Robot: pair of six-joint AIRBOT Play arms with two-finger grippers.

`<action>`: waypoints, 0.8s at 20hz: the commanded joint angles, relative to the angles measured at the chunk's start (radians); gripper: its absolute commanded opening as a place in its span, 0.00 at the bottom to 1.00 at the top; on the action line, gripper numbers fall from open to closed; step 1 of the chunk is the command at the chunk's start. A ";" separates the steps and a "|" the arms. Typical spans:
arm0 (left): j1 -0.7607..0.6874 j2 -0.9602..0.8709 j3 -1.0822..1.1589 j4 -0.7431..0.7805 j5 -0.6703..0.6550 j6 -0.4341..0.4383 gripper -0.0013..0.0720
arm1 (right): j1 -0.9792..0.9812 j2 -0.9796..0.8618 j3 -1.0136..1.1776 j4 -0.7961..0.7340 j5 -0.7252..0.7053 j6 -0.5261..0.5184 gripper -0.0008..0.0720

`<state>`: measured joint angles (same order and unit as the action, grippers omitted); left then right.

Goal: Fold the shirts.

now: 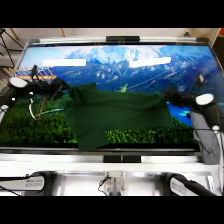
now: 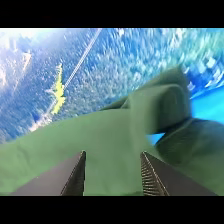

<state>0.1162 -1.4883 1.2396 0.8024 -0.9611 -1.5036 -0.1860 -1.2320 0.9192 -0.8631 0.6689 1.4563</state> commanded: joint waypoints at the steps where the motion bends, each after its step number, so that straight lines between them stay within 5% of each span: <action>1: 0.130 0.000 0.103 0.262 -0.447 -0.032 0.69 | -0.116 0.054 0.093 -0.259 0.319 -0.022 0.66; 3: 0.159 0.043 0.047 0.463 -0.526 -0.064 0.73 | -0.194 0.073 0.099 -0.346 0.486 -0.021 0.66; 6: 0.154 0.107 -0.175 0.331 -0.433 0.000 0.78 | -0.261 0.071 0.097 -0.386 0.628 -0.022 0.66; 10: 0.076 0.098 -0.392 0.144 -0.224 0.038 0.78 | -0.253 0.071 0.097 -0.377 0.623 -0.020 0.66; 11: 0.045 0.096 -0.423 0.139 -0.172 0.037 0.78 | -0.253 0.071 0.097 -0.376 0.608 -0.019 0.85; 12: 0.018 0.089 -0.439 0.138 -0.137 0.036 0.78 | -0.253 0.071 0.097 -0.377 0.600 -0.019 0.92; 16: -0.067 0.049 -0.445 0.085 -0.050 0.025 0.78 | -0.254 0.067 0.074 -0.375 0.597 -0.021 0.91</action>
<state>0.1043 -1.4166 0.8249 0.9310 -1.1191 -1.4796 -0.4370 -1.1622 1.0073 -1.2346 1.2587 1.4357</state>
